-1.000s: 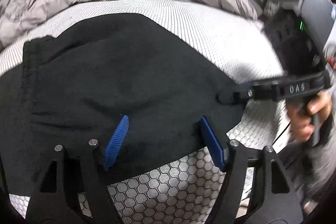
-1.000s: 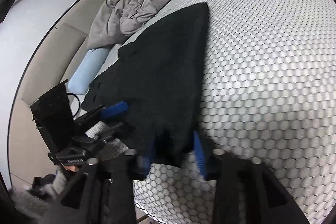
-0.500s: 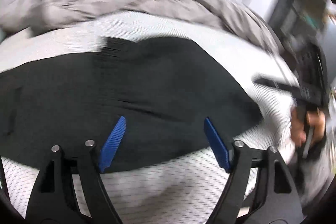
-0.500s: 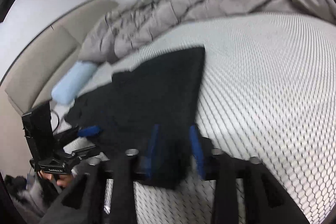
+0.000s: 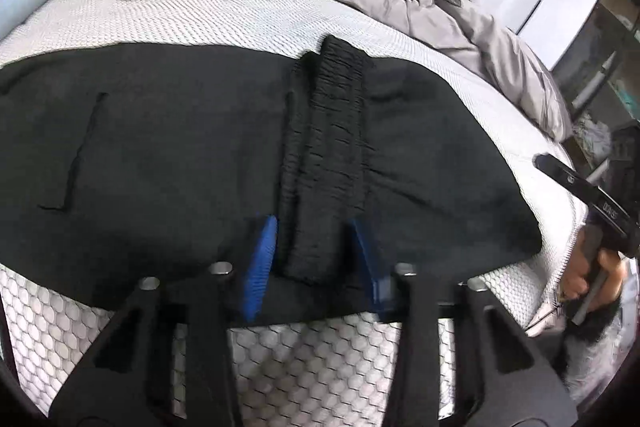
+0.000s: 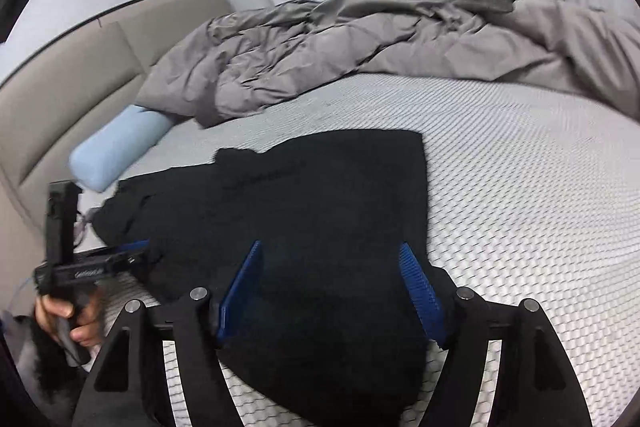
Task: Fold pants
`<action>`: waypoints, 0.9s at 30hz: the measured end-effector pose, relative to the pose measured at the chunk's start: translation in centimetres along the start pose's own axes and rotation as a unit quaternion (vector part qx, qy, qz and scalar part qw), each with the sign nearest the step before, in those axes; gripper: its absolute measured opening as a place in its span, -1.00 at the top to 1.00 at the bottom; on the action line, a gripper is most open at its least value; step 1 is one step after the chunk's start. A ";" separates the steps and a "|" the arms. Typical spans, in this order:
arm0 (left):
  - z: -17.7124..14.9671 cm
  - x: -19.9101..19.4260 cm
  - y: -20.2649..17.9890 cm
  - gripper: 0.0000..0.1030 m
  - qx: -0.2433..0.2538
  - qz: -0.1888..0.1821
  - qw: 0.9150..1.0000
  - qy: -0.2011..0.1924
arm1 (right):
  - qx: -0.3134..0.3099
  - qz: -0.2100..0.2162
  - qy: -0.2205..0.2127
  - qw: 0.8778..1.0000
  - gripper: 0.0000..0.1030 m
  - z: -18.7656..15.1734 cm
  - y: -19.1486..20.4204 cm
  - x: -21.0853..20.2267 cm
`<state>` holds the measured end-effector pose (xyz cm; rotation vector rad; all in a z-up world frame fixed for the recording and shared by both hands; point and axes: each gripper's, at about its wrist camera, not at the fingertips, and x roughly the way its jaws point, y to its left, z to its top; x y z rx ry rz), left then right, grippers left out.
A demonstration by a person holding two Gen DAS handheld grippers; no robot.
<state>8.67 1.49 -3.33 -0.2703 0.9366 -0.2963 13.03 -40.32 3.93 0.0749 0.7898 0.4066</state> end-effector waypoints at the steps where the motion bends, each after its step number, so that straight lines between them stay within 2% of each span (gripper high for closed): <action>1: 0.2 0.2 -0.6 0.40 0.013 0.011 1.000 0.000 | 0.005 0.000 -0.002 1.000 -0.40 0.1 -0.2 0.0; 3: 0.0 -0.4 -0.9 0.60 0.027 0.021 0.999 -0.004 | 0.010 0.002 -0.006 1.000 -0.40 0.2 -0.1 0.2; 7: -0.2 -1.5 -0.3 0.60 0.017 0.010 1.000 0.013 | 0.000 0.012 -0.019 1.000 -0.40 0.8 1.0 0.0; 8: -0.4 -1.1 0.2 0.47 0.009 0.014 1.000 0.019 | -0.005 0.011 -0.021 1.000 -0.40 0.9 1.3 0.0; 10: -0.5 -1.6 0.3 0.42 0.009 0.011 1.000 0.008 | -0.013 0.010 -0.014 1.000 -0.46 1.0 1.7 0.6; 14: -0.9 -4.3 0.7 0.13 0.010 0.031 0.999 -0.018 | -0.009 0.017 0.006 1.000 -0.46 1.1 2.3 2.0; 16: -0.7 -5.7 1.9 -0.02 -0.006 0.043 0.998 -0.038 | -0.019 0.019 0.000 1.000 -0.46 1.2 2.9 2.0; 18: -0.9 -7.6 4.2 -0.17 -0.046 0.051 0.995 -0.065 | -0.025 0.022 0.001 0.999 -0.46 1.2 3.3 2.0; 21: -1.5 -10.0 8.7 -0.20 -0.128 0.075 0.985 -0.091 | -0.022 0.030 0.002 0.999 -0.46 1.3 3.6 2.4; 24: -2.1 -11.3 13.5 -0.21 -0.216 0.088 0.967 -0.107 | -0.023 0.035 0.006 0.999 -0.46 1.3 4.1 2.9; 27: -2.5 -10.8 17.7 -0.19 -0.296 0.081 0.945 -0.112 | -0.028 0.043 0.010 0.999 -0.46 1.3 4.6 3.3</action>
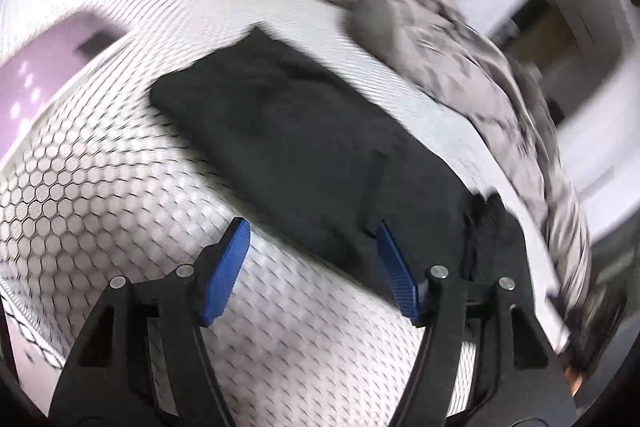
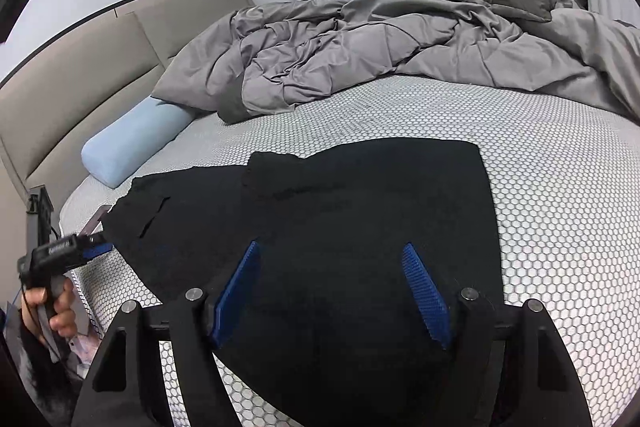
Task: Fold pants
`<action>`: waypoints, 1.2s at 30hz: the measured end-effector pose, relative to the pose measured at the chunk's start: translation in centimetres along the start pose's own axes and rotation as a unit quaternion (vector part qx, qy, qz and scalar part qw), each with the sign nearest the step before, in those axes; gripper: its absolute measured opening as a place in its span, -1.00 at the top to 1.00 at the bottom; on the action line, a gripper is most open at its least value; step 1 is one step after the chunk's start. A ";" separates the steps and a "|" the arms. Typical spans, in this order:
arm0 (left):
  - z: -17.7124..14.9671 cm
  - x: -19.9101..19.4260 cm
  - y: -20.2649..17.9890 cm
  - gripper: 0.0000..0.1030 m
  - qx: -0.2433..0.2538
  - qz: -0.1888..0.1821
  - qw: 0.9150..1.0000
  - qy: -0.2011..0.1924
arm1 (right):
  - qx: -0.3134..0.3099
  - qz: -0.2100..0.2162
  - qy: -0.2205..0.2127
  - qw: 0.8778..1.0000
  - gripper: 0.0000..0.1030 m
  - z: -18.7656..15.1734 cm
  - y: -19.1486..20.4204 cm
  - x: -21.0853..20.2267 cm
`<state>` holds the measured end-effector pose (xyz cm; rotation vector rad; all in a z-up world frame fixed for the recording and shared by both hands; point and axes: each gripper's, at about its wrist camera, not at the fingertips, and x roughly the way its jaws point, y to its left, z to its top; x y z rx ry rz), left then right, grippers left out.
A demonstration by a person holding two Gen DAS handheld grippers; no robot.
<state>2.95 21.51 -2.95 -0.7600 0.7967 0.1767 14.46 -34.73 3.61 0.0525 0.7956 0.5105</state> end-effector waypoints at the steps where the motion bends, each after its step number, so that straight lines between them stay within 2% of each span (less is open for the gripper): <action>1: 0.5 0.5 0.9 -0.18 -0.032 -0.010 0.999 -0.002 | -0.001 0.001 0.001 1.000 -0.46 0.0 0.1 0.0; 2: 0.9 0.9 1.4 -0.08 -0.051 -0.016 0.999 -0.007 | -0.002 0.002 0.001 1.000 -0.46 -0.1 0.2 0.1; 3: 1.5 1.2 1.6 0.16 -0.068 -0.016 0.997 -0.015 | -0.004 0.002 0.003 1.000 -0.46 -0.2 0.3 0.1; 4: 2.0 1.7 1.4 0.31 -0.071 -0.015 0.997 -0.019 | -0.004 0.003 0.004 1.000 -0.46 -0.3 0.2 0.1; 6: 2.8 2.3 1.1 0.88 -0.064 0.006 0.998 -0.026 | -0.004 0.003 0.002 1.000 -0.46 -0.4 0.1 -0.1; 10: 3.3 2.0 -0.4 0.97 -0.045 0.023 0.997 -0.053 | 0.001 0.001 -0.002 1.000 -0.46 -0.7 -0.8 -0.9; 13: 3.6 -1.1 -5.0 0.99 0.025 0.024 0.994 -0.104 | 0.008 -0.008 -0.008 1.000 -0.46 -0.9 -1.8 -1.7; 16: 2.7 -4.9 -12.1 0.99 0.107 -0.010 0.983 -0.151 | 0.024 -0.010 -0.016 1.000 -0.46 -0.9 -3.1 -2.7; 17: 1.7 -6.1 -15.4 0.99 0.143 -0.033 0.975 -0.164 | 0.028 -0.012 -0.020 0.999 -0.46 -0.9 -3.3 -3.0; 19: -0.5 -6.9 -20.6 0.98 0.201 -0.068 0.963 -0.166 | 0.033 -0.016 -0.030 0.999 -0.46 -0.9 -4.1 -3.8; 20: -2.0 -6.8 -23.5 0.98 0.234 -0.088 0.956 -0.155 | 0.037 -0.018 -0.036 0.999 -0.46 -1.0 -4.5 -4.3; 22: -5.6 -5.1 -28.9 0.85 0.300 -0.133 0.940 -0.095 | 0.046 -0.024 -0.044 0.998 -0.46 -1.1 -5.6 -5.2; 23: -8.2 -3.1 -31.4 0.50 0.332 -0.163 0.928 -0.041 | 0.052 -0.027 -0.047 0.997 -0.46 -1.2 -6.1 -5.5; 24: -9.7 -1.7 -32.7 -0.06 0.346 -0.184 0.920 -0.006 | 0.059 -0.032 -0.049 0.997 -0.46 -1.3 -6.7 -5.9; 25: -12.4 0.6 -33.9 -0.26 0.364 -0.214 0.905 0.053 | 0.070 -0.039 -0.052 0.995 -0.46 -1.4 -7.7 -6.3; 26: -14.6 2.4 -34.4 -0.33 0.380 -0.222 0.893 0.091 | 0.079 -0.045 -0.054 0.994 -0.46 -1.6 -8.5 -6.6; 28: -17.6 4.7 -33.9 -0.32 0.405 -0.215 0.876 0.149 | 0.100 -0.059 -0.053 0.992 -0.46 -2.0 -10.0 -6.9; 29: -18.3 5.2 -33.4 -0.30 0.408 -0.213 0.872 0.168 | 0.109 -0.064 -0.050 0.991 -0.46 -2.2 -10.7 -6.9; 31: -18.4 4.3 -31.7 -0.30 0.406 -0.221 0.870 0.170 | 0.125 -0.071 -0.036 0.989 -0.46 -2.6 -11.9 -6.8; 32: -17.5 3.2 -30.9 -0.31 0.402 -0.232 0.873 0.148 | 0.127 -0.071 -0.031 0.989 -0.46 -2.7 -12.2 -6.7; 34: -15.1 1.5 -29.4 -0.36 0.383 -0.248 0.884 0.104 | 0.127 -0.069 -0.026 0.989 -0.46 -2.8 -12.3 -6.6; 35: -13.8 1.3 -28.9 -0.48 0.369 -0.253 0.890 0.088 | 0.124 -0.064 -0.023 0.990 -0.46 -2.7 -12.1 -6.5; 36: -12.4 1.1 -27.7 -0.57 0.351 -0.248 0.900 0.069 | 0.121 -0.057 -0.020 0.991 -0.46 -2.6 -11.8 -6.3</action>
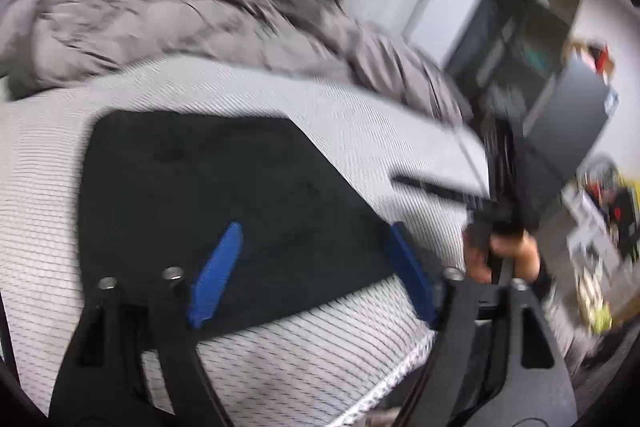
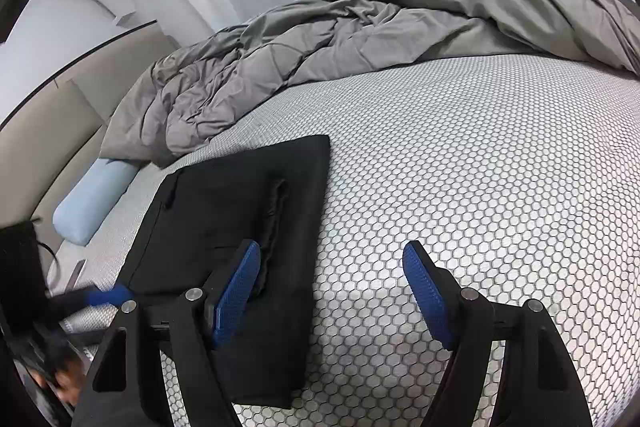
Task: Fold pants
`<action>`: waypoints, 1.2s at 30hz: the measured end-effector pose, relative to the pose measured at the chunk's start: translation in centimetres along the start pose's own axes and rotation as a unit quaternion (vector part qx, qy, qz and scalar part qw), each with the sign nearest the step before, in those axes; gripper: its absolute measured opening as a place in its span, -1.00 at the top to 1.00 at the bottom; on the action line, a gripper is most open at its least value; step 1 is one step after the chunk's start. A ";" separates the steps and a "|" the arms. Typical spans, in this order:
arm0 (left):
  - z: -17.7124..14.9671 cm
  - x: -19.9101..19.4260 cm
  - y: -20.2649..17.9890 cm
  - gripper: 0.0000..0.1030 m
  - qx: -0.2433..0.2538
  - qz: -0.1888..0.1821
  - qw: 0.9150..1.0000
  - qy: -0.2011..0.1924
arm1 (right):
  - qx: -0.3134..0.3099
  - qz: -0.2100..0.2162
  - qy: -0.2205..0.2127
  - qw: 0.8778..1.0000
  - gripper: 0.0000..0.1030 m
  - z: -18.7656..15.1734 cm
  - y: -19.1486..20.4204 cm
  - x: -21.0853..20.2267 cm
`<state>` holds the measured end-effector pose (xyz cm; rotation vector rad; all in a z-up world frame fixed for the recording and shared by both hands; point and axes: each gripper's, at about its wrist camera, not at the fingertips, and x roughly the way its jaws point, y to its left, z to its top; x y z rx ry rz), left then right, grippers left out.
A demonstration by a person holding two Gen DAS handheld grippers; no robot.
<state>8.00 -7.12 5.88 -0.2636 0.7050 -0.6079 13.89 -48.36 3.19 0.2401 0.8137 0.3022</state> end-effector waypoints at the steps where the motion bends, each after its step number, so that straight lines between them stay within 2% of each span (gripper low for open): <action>1: 0.1 -0.6 1.4 -0.57 -0.014 0.024 1.000 -0.013 | -0.005 0.010 0.005 1.000 -0.46 0.0 0.5 0.3; 3: 0.2 -0.4 4.7 -0.56 -0.046 0.103 0.994 -0.016 | -0.013 0.036 0.015 0.999 -0.46 -0.1 1.5 1.0; 5: -0.2 0.6 8.0 -0.50 -0.081 0.151 0.985 0.001 | -0.001 0.074 0.028 0.997 -0.46 -0.1 2.0 1.9; 7: -0.7 1.8 10.1 -0.43 -0.105 0.161 0.981 0.019 | 0.022 0.116 0.051 0.992 -0.45 0.0 2.2 3.1; 8: -0.8 2.4 10.9 -0.42 -0.112 0.170 0.979 0.025 | 0.036 0.132 0.062 0.989 -0.39 0.0 2.3 3.7; 9: -1.1 2.6 11.5 -0.42 -0.117 0.179 0.976 0.027 | 0.051 0.144 0.070 0.986 -0.22 0.1 2.2 4.3; 10: -1.5 2.8 11.9 -0.42 -0.116 0.185 0.975 0.032 | 0.057 0.148 0.072 0.985 -0.19 0.0 2.3 4.5; 11: -2.3 2.6 12.2 -0.43 -0.112 0.188 0.975 0.036 | 0.060 0.148 0.072 0.985 -0.18 -0.1 2.5 4.6; 13: -3.0 2.3 12.6 -0.42 -0.105 0.188 0.976 0.039 | 0.048 0.147 0.070 0.985 0.01 0.1 3.2 4.7; 15: -3.7 1.7 12.8 -0.43 -0.093 0.196 0.975 0.041 | 0.044 0.143 0.070 0.986 0.01 0.2 3.5 5.1; 17: -3.8 1.4 13.0 -0.43 -0.086 0.201 0.975 0.038 | 0.038 0.111 0.073 0.990 0.01 0.4 3.4 5.3; 18: -3.7 1.3 13.3 -0.43 -0.087 0.202 0.975 0.036 | 0.042 0.111 0.068 0.991 0.01 0.6 3.2 5.1; 19: -4.2 -0.4 13.1 -0.43 -0.089 0.202 0.975 0.034 | 0.045 0.121 0.067 0.989 0.02 0.8 3.1 5.0; 22: -3.9 -1.0 12.9 -0.43 -0.093 0.206 0.974 0.029 | 0.055 0.184 0.072 0.979 0.02 0.8 3.1 4.0; 27: -3.9 -1.6 12.2 -0.42 -0.095 0.206 0.974 0.026 | 0.103 0.217 0.119 0.963 0.01 -0.1 2.3 6.0; 30: -3.5 -1.6 11.8 -0.42 -0.090 0.209 0.973 0.024 | 0.106 0.217 0.132 0.961 0.01 -0.1 2.3 6.6; 34: -3.7 -1.5 11.7 -0.42 -0.091 0.212 0.973 0.029 | 0.111 0.189 0.157 0.963 0.01 -0.5 2.5 7.7; 36: -3.7 -1.4 11.7 -0.43 -0.089 0.212 0.973 0.031 | 0.111 0.187 0.155 0.964 0.01 -0.6 2.4 7.3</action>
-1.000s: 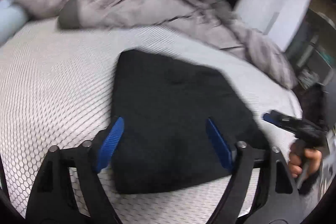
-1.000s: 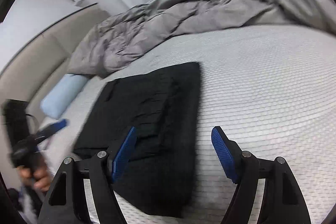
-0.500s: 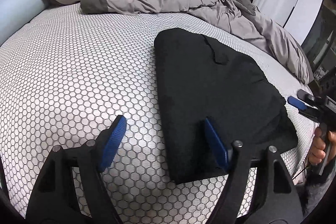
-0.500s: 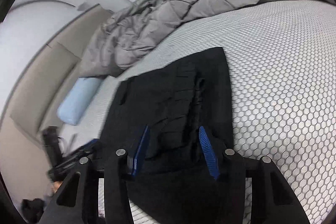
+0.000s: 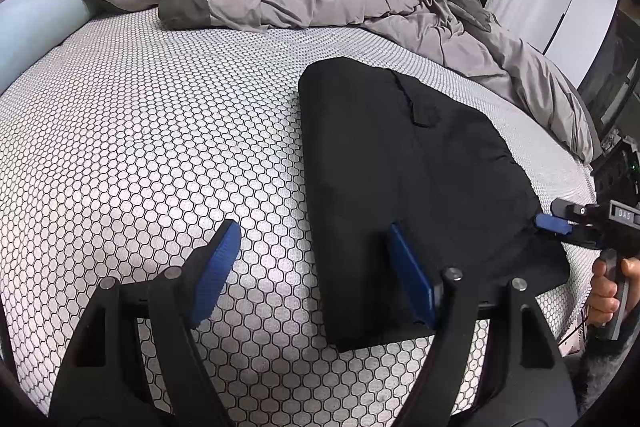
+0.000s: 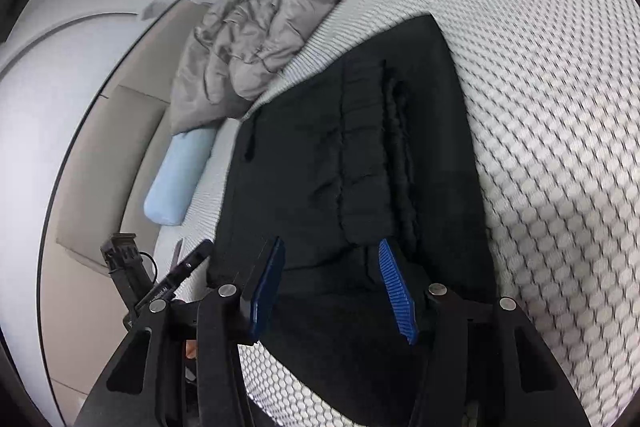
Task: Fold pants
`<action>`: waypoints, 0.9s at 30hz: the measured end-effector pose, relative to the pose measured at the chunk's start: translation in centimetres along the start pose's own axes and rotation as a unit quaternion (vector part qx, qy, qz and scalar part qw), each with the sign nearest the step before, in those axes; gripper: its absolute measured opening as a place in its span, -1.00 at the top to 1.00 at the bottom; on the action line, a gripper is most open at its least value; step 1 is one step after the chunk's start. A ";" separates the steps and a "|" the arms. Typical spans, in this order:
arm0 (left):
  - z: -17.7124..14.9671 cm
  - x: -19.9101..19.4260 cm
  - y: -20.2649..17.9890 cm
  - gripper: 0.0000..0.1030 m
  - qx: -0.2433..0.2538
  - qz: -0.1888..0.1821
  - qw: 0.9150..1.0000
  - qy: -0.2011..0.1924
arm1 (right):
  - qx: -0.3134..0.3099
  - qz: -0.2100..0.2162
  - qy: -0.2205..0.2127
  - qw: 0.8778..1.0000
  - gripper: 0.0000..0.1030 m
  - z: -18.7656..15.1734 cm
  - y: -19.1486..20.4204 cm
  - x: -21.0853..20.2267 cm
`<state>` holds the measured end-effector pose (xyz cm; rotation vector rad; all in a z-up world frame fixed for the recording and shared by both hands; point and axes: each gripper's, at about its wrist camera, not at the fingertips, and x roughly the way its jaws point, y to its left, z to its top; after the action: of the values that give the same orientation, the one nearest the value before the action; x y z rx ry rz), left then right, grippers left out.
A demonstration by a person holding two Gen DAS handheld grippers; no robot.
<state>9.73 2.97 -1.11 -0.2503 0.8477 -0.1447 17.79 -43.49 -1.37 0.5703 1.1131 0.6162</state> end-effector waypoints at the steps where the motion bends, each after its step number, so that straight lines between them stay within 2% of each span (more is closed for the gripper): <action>1: 0.0 0.1 0.0 -0.42 0.001 0.001 1.000 0.001 | -0.005 -0.001 -0.002 1.000 0.01 0.0 0.1 -0.1; 4: 0.1 0.3 -0.1 -0.43 -0.001 0.001 1.000 0.002 | 0.005 -0.009 -0.006 1.000 0.01 0.2 -0.6 0.6; 7: 0.1 0.2 -0.3 -0.43 0.001 0.003 1.000 0.000 | 0.016 -0.013 -0.030 0.999 0.05 0.8 -0.8 1.5; 8: 0.2 0.2 -0.2 -0.43 0.000 0.004 1.000 0.000 | 0.010 -0.019 -0.040 0.999 0.15 0.9 -0.5 1.5; 9: 0.2 0.1 -0.2 -0.43 -0.002 0.004 1.000 -0.001 | -0.004 -0.035 -0.052 0.998 0.48 1.1 0.0 1.6; 12: 0.2 -0.3 0.1 -0.42 -0.009 0.003 1.000 -0.005 | -0.020 -0.014 -0.064 0.998 0.79 0.9 0.9 1.0; 16: 0.4 -0.8 -0.1 -0.43 -0.007 -0.002 1.000 -0.009 | -0.082 -0.006 -0.096 0.992 0.81 -0.3 3.8 -2.4; 18: 0.3 -0.8 -0.3 -0.43 -0.003 -0.002 1.000 -0.007 | -0.104 -0.023 -0.104 0.989 0.81 -1.1 4.4 -3.8; 20: 0.2 -0.6 -0.7 -0.43 0.003 -0.003 1.000 -0.002 | -0.088 -0.045 -0.089 0.991 0.80 -1.1 3.1 -3.2; 23: 0.0 -0.3 -1.3 -0.43 0.012 0.001 1.000 0.005 | -0.069 -0.129 -0.029 0.989 0.68 -0.8 0.5 -0.2; 26: -0.2 -0.2 -1.7 -0.43 0.019 0.004 1.000 0.006 | -0.074 -0.107 -0.037 0.991 0.58 -0.6 0.7 -1.3; 27: -0.2 -0.1 -1.8 -0.43 0.020 0.003 1.000 0.007 | -0.087 -0.107 -0.050 0.989 0.43 -0.6 1.1 -2.1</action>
<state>9.49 1.24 -0.68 -0.2100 0.8594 -0.1571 16.37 -44.12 0.52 0.3227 0.9997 0.4874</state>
